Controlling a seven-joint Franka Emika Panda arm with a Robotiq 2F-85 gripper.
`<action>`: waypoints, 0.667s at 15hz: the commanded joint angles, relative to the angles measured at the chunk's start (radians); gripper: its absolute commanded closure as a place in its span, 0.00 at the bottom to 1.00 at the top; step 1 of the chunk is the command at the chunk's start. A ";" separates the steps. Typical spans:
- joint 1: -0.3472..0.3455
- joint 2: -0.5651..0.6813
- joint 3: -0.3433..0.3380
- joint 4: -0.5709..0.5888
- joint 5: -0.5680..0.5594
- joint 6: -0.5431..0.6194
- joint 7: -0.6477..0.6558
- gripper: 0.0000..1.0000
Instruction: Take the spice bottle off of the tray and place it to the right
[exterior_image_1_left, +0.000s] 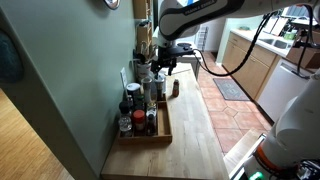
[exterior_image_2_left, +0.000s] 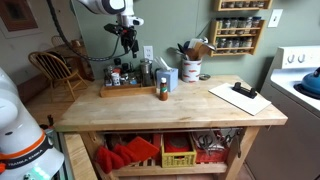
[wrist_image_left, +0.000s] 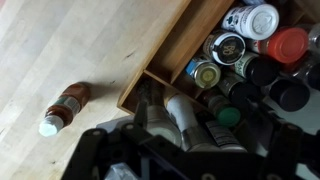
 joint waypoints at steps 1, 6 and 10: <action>-0.003 0.065 -0.002 0.034 -0.034 0.044 -0.042 0.00; -0.009 0.122 -0.013 0.044 -0.084 0.099 -0.035 0.00; -0.008 0.161 -0.020 0.066 -0.123 0.119 -0.037 0.00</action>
